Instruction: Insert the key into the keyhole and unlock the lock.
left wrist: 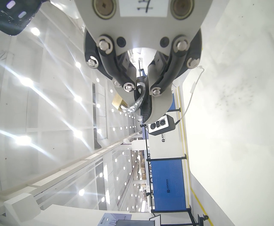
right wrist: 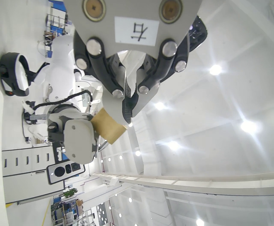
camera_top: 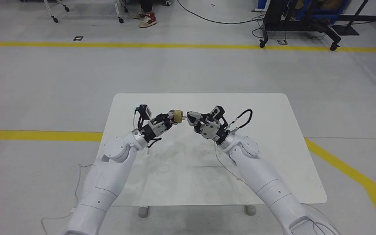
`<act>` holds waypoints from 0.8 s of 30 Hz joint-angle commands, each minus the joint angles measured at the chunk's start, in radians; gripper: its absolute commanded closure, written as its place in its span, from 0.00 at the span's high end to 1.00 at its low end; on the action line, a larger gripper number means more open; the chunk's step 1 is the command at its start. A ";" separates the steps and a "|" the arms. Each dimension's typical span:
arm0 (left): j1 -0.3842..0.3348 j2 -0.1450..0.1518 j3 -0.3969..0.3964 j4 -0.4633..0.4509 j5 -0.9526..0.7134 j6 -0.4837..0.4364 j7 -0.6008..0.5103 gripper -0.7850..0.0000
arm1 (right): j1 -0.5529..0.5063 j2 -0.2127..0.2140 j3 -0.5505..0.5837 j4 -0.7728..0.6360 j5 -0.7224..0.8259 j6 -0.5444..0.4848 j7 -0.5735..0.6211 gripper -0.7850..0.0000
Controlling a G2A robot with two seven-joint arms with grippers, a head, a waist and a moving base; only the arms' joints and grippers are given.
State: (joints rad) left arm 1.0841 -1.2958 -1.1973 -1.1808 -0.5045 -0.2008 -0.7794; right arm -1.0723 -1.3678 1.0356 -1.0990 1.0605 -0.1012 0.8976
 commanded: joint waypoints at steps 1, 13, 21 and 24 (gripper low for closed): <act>0.009 0.000 -0.001 -0.011 0.016 -0.017 0.026 0.00 | 0.000 -0.004 0.000 0.008 0.028 0.010 0.018 0.00; 0.018 0.001 -0.010 -0.021 -0.004 0.049 0.073 0.00 | 0.019 0.001 0.030 0.011 -0.082 -0.121 0.028 1.00; 0.014 0.000 0.001 -0.022 0.007 0.058 0.070 0.00 | 0.019 0.001 0.030 0.011 -0.082 -0.121 0.028 1.00; 0.013 0.000 -0.001 -0.018 0.002 0.060 0.070 0.00 | 0.019 0.002 0.031 0.008 -0.087 -0.124 0.024 1.00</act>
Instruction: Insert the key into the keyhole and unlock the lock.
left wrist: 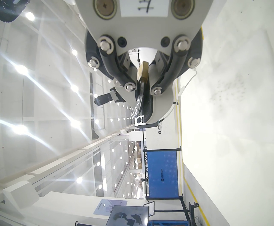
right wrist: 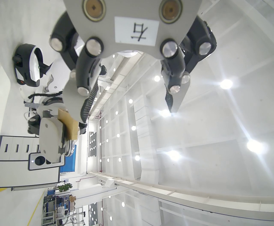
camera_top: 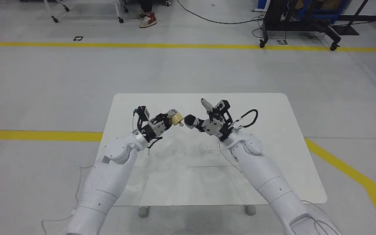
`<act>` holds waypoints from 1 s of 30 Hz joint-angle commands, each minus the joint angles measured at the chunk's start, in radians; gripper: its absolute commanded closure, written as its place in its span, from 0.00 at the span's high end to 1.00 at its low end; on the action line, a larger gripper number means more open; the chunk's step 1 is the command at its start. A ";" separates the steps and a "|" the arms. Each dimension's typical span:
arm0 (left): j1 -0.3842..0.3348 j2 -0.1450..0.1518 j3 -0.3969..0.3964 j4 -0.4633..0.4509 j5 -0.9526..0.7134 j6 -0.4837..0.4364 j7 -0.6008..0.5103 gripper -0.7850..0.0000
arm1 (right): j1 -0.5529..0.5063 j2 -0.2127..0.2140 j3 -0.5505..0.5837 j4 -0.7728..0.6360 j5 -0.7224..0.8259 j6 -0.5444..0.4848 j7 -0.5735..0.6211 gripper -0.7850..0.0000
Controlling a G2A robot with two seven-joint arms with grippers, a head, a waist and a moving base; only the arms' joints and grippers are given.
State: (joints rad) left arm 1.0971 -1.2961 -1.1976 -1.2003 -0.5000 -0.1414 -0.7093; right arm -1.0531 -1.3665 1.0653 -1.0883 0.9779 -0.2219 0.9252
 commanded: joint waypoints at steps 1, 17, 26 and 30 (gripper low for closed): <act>-0.001 0.000 -0.002 0.002 -0.005 0.002 0.000 0.00 | -0.001 0.002 0.006 -0.019 -0.031 -0.027 -0.007 1.00; -0.036 -0.006 0.012 0.055 -0.031 0.103 0.028 0.00 | -0.010 0.114 -0.016 -0.499 -1.851 -0.138 -0.302 1.00; -0.042 -0.005 0.012 0.057 -0.008 0.119 0.042 0.00 | -0.039 0.120 -0.084 -0.555 -2.088 -0.229 -0.373 0.44; -0.039 -0.005 0.017 0.052 0.004 0.114 0.047 0.00 | -0.026 0.116 -0.117 -0.551 -2.168 -0.201 -0.377 0.34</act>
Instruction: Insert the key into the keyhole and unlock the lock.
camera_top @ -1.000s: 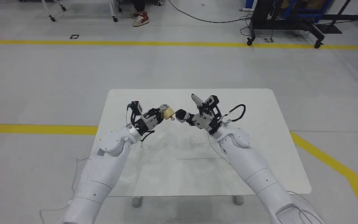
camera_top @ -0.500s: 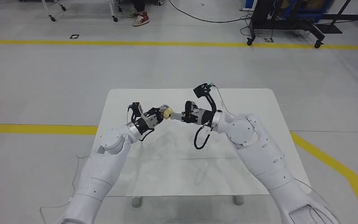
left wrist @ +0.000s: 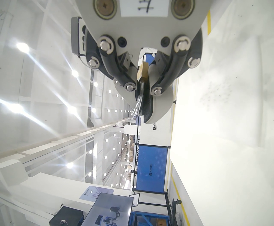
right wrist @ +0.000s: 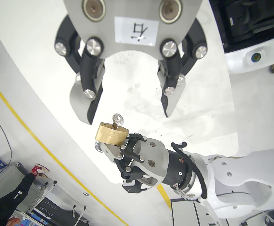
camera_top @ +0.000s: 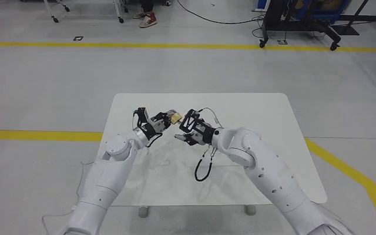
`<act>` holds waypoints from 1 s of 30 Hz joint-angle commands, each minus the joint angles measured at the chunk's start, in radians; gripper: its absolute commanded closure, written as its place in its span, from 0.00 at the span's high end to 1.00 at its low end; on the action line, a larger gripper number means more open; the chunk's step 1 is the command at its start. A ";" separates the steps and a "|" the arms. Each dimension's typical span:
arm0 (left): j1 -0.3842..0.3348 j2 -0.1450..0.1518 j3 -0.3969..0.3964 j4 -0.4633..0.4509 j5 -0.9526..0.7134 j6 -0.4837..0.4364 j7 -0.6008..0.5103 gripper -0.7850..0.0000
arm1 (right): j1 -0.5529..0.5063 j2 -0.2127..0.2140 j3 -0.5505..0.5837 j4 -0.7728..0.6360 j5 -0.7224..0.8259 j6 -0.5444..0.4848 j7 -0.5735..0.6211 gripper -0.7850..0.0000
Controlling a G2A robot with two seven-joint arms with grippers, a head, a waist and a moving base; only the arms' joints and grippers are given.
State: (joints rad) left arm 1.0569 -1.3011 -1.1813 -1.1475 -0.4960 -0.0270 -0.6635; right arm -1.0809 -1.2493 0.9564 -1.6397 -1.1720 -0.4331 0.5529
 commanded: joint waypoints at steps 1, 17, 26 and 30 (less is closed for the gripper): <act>0.001 0.000 0.000 -0.002 0.001 -0.002 0.001 0.00 | 0.003 -0.003 -0.014 0.002 -0.030 0.019 -0.010 0.34; 0.005 0.000 0.000 -0.008 0.003 -0.023 -0.015 0.00 | 0.015 -0.024 -0.043 0.042 -0.062 0.132 -0.054 0.00; 0.008 0.001 -0.004 -0.011 0.009 -0.039 -0.015 0.00 | -0.002 -0.029 0.024 0.065 0.176 0.155 -0.033 0.00; 0.010 0.001 -0.003 -0.014 0.014 -0.047 -0.016 0.00 | -0.007 -0.032 0.070 0.077 0.371 0.153 -0.001 0.00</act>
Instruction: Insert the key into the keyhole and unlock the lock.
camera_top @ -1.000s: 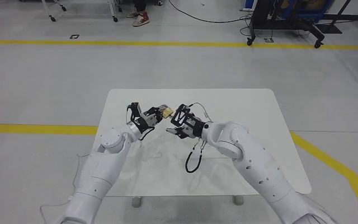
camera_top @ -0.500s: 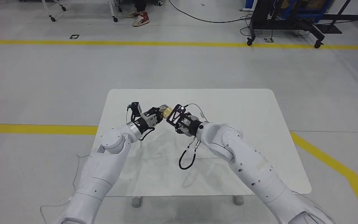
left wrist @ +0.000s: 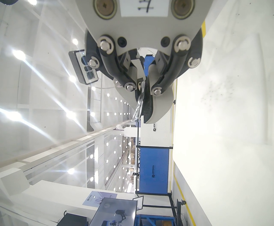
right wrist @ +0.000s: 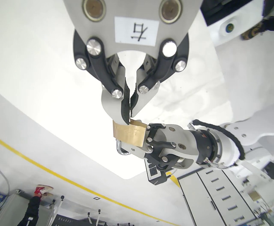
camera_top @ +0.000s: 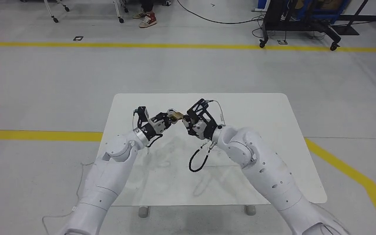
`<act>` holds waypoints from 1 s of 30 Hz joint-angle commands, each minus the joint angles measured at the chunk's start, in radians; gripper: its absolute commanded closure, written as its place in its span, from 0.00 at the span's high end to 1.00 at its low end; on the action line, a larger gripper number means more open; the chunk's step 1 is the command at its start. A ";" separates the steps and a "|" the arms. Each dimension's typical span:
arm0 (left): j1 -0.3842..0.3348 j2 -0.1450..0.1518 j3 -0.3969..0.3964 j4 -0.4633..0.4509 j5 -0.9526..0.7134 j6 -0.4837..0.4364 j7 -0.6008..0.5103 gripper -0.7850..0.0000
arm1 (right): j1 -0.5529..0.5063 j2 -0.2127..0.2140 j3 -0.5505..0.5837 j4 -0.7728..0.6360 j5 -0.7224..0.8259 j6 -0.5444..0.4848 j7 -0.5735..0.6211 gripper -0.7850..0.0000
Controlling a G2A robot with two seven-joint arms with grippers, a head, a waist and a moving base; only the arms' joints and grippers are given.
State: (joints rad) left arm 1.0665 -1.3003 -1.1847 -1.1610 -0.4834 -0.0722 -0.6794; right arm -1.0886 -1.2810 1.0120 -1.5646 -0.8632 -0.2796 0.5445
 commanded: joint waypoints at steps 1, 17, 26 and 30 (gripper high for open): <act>0.001 0.000 0.000 -0.001 0.001 -0.003 0.000 0.00 | 0.000 0.000 0.025 0.004 0.094 -0.002 0.012 0.00; 0.008 0.001 -0.006 -0.010 0.008 -0.029 0.004 0.00 | -0.006 0.003 0.114 0.063 0.477 -0.015 0.080 0.00; 0.010 0.001 -0.005 -0.013 0.019 -0.046 0.000 0.00 | -0.002 0.005 0.098 0.066 0.449 -0.001 0.082 0.09; 0.011 0.002 -0.008 -0.013 0.022 -0.054 0.001 0.00 | 0.004 0.005 0.089 0.070 0.417 0.007 0.075 0.16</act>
State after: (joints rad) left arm 1.0768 -1.2984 -1.1920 -1.1738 -0.4626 -0.1247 -0.6785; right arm -1.0862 -1.2759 1.1034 -1.4954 -0.4331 -0.2754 0.6223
